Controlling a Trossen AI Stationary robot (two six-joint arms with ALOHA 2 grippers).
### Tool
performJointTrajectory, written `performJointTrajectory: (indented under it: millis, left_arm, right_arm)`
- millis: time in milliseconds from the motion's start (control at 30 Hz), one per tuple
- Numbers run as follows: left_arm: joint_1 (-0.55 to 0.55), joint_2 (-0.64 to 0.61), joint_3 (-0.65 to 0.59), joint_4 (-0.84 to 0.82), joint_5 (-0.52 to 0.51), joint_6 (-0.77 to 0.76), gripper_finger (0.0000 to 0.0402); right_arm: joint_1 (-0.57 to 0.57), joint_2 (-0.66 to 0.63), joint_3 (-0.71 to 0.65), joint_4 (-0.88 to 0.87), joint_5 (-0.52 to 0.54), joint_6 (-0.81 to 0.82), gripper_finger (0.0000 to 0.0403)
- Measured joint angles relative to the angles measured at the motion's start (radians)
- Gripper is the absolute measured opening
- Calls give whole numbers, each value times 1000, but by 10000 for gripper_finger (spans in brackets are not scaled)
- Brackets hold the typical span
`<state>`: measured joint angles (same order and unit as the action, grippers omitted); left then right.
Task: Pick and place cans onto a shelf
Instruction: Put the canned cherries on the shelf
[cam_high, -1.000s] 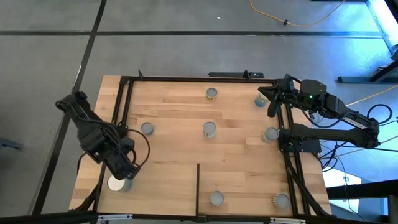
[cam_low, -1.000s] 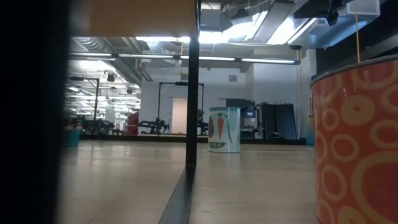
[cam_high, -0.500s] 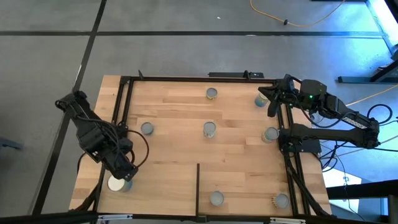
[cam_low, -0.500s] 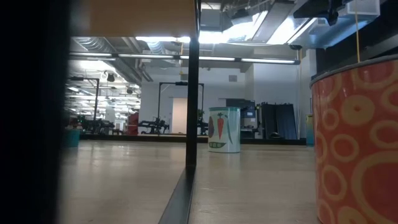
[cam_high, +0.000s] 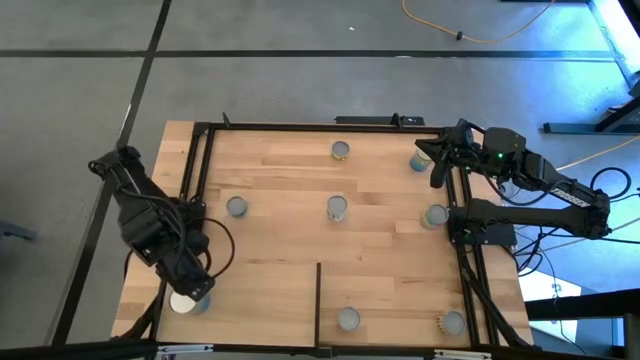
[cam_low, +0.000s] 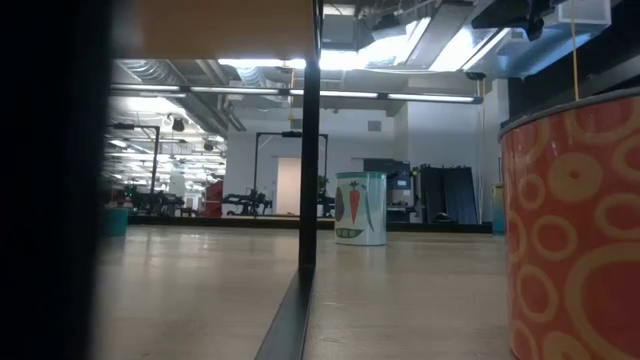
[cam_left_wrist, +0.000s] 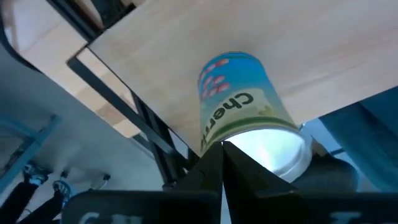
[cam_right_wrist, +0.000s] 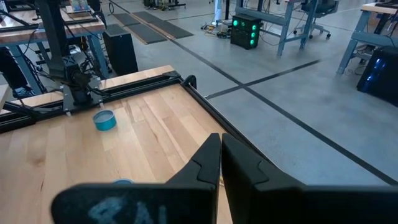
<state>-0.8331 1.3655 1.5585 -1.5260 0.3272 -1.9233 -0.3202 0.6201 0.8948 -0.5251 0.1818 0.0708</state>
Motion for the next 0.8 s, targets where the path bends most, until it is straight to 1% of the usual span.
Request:
performJointTrajectory:
  millis: [133, 233, 300, 500, 600, 800]
  left_arm:
    - [-1, 1, 42, -47, -57, 44, 0]
    - [8, 0, 76, -46, -149, 45, 0]
    - [15, 0, 88, -43, -191, 50, 0]
    - [61, 6, 82, -46, -192, 128, 0]
    - [89, 29, 78, -46, -184, 181, 0]
    - [120, 82, 77, -37, -97, 261, 0]
  right_arm:
    - [0, 0, 0, 2, 0, 0, 18]
    - [0, 0, 0, 3, 0, 0, 18]
    - [0, 0, 0, 3, 0, 0, 18]
    - [0, 2, 0, 3, 0, 2, 18]
    - [0, 2, 0, 3, 0, 2, 18]
    - [0, 2, 0, 3, 0, 2, 18]
